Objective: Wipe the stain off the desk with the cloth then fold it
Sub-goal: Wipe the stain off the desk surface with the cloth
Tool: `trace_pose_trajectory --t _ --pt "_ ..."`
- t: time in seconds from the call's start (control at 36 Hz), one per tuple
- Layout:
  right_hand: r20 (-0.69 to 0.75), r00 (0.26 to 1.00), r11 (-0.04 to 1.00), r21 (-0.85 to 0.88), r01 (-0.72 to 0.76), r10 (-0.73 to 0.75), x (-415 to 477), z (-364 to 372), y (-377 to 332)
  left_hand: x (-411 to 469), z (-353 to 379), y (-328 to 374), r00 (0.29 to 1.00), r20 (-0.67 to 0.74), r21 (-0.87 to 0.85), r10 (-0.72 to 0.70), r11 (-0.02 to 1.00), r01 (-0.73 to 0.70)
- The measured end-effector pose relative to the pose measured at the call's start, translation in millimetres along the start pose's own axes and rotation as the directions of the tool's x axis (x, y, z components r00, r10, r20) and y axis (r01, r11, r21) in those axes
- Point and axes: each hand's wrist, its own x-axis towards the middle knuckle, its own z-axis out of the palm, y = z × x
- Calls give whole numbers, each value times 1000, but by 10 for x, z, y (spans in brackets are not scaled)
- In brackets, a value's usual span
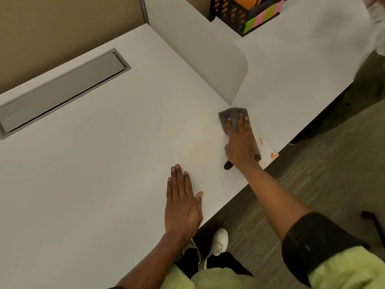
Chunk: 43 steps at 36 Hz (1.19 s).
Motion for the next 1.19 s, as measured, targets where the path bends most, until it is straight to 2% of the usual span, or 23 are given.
trace_pose_trajectory --t 0.14,0.25,0.39,0.53,0.67,0.78,0.89,1.0,1.08,1.19 --pt "-2 1000 1000 -20 12 -12 -32 -14 -34 12 10 -6 1000 -10 8 -3 1000 3" --pt "-5 1000 1000 -14 15 -15 -726 102 -95 16 31 -15 1000 -28 21 -4 1000 5" --pt "72 996 999 -18 48 -46 -1339 172 -12 21 13 -2 999 -27 16 -19 1000 19" --pt "4 1000 998 -57 12 -11 -541 -12 151 12 -37 23 997 45 2 -60 998 60" --pt "48 999 999 -38 3 -1 207 -207 238 29 -207 54 978 195 -23 -76 996 82" --pt "28 997 996 -51 69 -68 8 -188 270 73 -333 203 966 222 -32 -136 989 146" --pt "34 989 990 -1 144 -143 -754 -80 361 131 -354 397 945 224 -100 -238 959 265" --pt "76 977 979 60 197 -201 -1314 -46 540 116 -227 620 938 215 -125 -272 945 302" --pt "76 978 979 67 191 -196 -1172 -71 595 71 -136 680 938 217 -107 -269 949 297" --pt "53 985 985 64 158 -161 -548 -133 557 38 -85 606 946 227 -101 -229 961 257"
